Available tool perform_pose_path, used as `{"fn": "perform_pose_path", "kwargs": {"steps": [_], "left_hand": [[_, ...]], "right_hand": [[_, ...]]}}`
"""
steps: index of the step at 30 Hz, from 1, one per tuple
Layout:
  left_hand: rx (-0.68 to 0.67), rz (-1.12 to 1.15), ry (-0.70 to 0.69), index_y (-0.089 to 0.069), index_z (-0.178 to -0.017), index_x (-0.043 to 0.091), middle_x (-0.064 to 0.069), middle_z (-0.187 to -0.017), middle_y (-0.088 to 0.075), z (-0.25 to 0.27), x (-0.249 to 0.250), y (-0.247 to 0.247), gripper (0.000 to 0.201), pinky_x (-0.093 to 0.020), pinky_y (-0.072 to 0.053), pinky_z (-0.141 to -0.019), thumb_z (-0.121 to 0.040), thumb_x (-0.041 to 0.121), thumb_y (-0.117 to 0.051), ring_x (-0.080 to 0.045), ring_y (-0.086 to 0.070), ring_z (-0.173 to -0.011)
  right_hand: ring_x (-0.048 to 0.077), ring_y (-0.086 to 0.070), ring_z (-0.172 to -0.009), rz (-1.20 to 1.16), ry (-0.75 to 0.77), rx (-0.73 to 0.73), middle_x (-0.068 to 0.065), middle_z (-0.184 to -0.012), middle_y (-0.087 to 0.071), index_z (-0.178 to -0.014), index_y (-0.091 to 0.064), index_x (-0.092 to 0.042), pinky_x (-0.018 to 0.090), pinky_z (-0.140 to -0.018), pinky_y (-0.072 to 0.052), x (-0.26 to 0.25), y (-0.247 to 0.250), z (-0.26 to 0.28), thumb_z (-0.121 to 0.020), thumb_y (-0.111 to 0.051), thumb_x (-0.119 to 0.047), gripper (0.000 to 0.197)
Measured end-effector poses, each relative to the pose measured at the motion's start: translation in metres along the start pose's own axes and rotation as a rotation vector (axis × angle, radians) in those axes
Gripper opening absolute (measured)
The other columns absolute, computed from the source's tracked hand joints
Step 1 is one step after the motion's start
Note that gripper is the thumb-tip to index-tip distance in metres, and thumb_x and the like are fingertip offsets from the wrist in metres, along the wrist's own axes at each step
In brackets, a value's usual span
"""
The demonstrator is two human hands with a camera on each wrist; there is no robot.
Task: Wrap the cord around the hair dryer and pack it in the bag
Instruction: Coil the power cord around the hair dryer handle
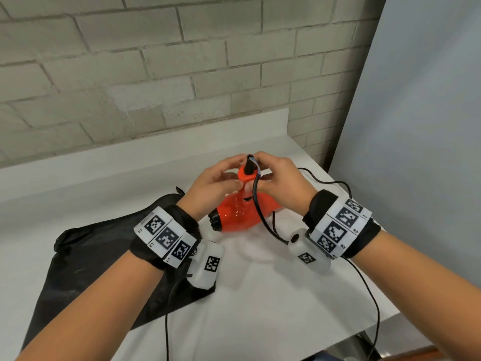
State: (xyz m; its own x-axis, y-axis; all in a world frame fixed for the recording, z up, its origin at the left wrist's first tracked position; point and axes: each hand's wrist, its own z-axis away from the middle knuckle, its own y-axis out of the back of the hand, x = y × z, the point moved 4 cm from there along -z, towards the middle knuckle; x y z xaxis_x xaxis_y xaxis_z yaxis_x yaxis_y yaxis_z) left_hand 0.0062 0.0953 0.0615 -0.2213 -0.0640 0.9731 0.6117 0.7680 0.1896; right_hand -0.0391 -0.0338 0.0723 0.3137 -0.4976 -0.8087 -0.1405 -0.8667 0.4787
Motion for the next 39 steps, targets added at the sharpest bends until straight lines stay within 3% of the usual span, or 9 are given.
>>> {"fn": "perform_pose_path", "kwargs": {"steps": [3, 7, 12, 16, 20, 25, 30, 36, 39], "left_hand": [[-0.011, 0.045, -0.099, -0.049, -0.121, 0.028, 0.0, -0.117, -0.06, 0.0, 0.009, -0.005, 0.046, -0.027, -0.051, -0.09, -0.078, 0.016, -0.061, -0.013, -0.062, -0.102], [0.12, -0.037, -0.106, -0.062, -0.098, 0.032, 0.008, -0.097, -0.07, -0.007, 0.008, -0.001, 0.024, -0.042, -0.05, -0.091, -0.075, 0.028, -0.062, -0.021, -0.065, -0.094], [0.256, -0.135, -0.106, -0.059, -0.102, 0.025, -0.01, -0.103, -0.068, -0.02, 0.007, 0.007, 0.018, -0.049, -0.049, -0.093, -0.086, 0.02, -0.054, -0.029, -0.064, -0.098], [0.262, -0.172, -0.097, -0.06, -0.098, 0.02, -0.013, -0.103, -0.068, -0.026, 0.013, 0.01, 0.019, -0.044, -0.05, -0.093, -0.079, 0.023, -0.06, -0.031, -0.064, -0.098], [0.256, -0.235, -0.092, -0.059, -0.091, 0.017, -0.003, -0.093, -0.064, -0.031, 0.018, 0.018, 0.011, -0.033, -0.049, -0.088, -0.082, 0.011, -0.062, -0.022, -0.062, -0.094], [0.027, -0.177, -0.144, -0.05, -0.098, 0.031, 0.002, -0.093, -0.062, -0.03, 0.027, 0.013, 0.043, -0.023, -0.052, -0.083, -0.081, -0.008, -0.056, -0.01, -0.063, -0.085], [-0.123, -0.226, -0.171, -0.054, -0.101, 0.03, 0.003, -0.09, -0.063, -0.027, 0.038, 0.007, 0.053, -0.025, -0.049, -0.082, -0.074, -0.016, -0.048, -0.007, -0.062, -0.089], [-0.188, 0.058, -0.135, -0.06, -0.09, 0.015, 0.008, -0.065, -0.063, -0.031, 0.065, 0.002, 0.015, -0.021, -0.053, -0.072, -0.085, 0.021, -0.048, -0.008, -0.062, -0.063], [-0.158, 0.29, -0.011, -0.055, -0.075, 0.012, 0.01, -0.046, -0.042, -0.039, 0.071, -0.004, 0.042, -0.021, -0.04, -0.043, -0.098, 0.034, -0.027, -0.005, -0.036, -0.037]], "right_hand": [[0.015, -0.06, -0.086, 0.052, -0.008, 0.036, -0.009, -0.095, -0.058, -0.104, -0.059, -0.022, 0.022, -0.073, -0.053, -0.003, 0.005, -0.006, -0.077, -0.07, -0.011, 0.031], [0.026, -0.063, -0.089, -0.061, -0.164, 0.038, 0.003, -0.115, -0.049, -0.11, -0.046, -0.019, 0.036, -0.076, -0.055, 0.004, 0.01, -0.008, -0.077, -0.07, -0.009, 0.042], [0.016, -0.06, -0.075, -0.086, -0.173, 0.027, -0.006, -0.087, -0.059, -0.087, -0.054, -0.025, 0.025, -0.068, -0.049, 0.001, 0.012, 0.007, -0.097, -0.038, -0.018, 0.02], [0.015, -0.06, -0.062, -0.209, -0.172, -0.177, 0.006, -0.067, -0.058, -0.096, -0.052, -0.015, 0.022, -0.067, -0.049, -0.007, -0.002, 0.016, -0.096, -0.04, -0.007, 0.014], [0.0, -0.033, -0.038, -0.132, -0.173, 0.111, -0.003, -0.056, -0.037, -0.081, -0.056, -0.023, 0.012, -0.042, -0.03, -0.014, 0.025, 0.011, -0.095, -0.038, -0.006, 0.029], [-0.003, -0.046, -0.057, 0.358, 0.097, 0.305, -0.008, -0.065, -0.056, -0.101, -0.065, -0.008, 0.009, -0.056, -0.033, -0.052, 0.064, 0.004, -0.094, -0.041, -0.008, 0.025], [0.019, -0.05, -0.075, 0.659, 0.294, 0.243, 0.005, -0.083, -0.054, -0.107, -0.064, -0.009, 0.034, -0.068, -0.043, -0.076, 0.074, -0.015, -0.091, -0.038, -0.017, 0.031], [0.029, -0.056, -0.072, 0.784, 0.471, 0.151, 0.014, -0.081, -0.058, -0.105, -0.065, -0.008, 0.03, -0.061, -0.038, -0.085, 0.068, -0.033, -0.09, -0.036, -0.023, 0.036], [0.031, -0.057, -0.074, 0.812, 0.493, 0.178, 0.014, -0.08, -0.06, -0.102, -0.065, -0.008, 0.036, -0.063, -0.044, -0.085, 0.064, -0.04, -0.089, -0.035, -0.025, 0.037]]}}
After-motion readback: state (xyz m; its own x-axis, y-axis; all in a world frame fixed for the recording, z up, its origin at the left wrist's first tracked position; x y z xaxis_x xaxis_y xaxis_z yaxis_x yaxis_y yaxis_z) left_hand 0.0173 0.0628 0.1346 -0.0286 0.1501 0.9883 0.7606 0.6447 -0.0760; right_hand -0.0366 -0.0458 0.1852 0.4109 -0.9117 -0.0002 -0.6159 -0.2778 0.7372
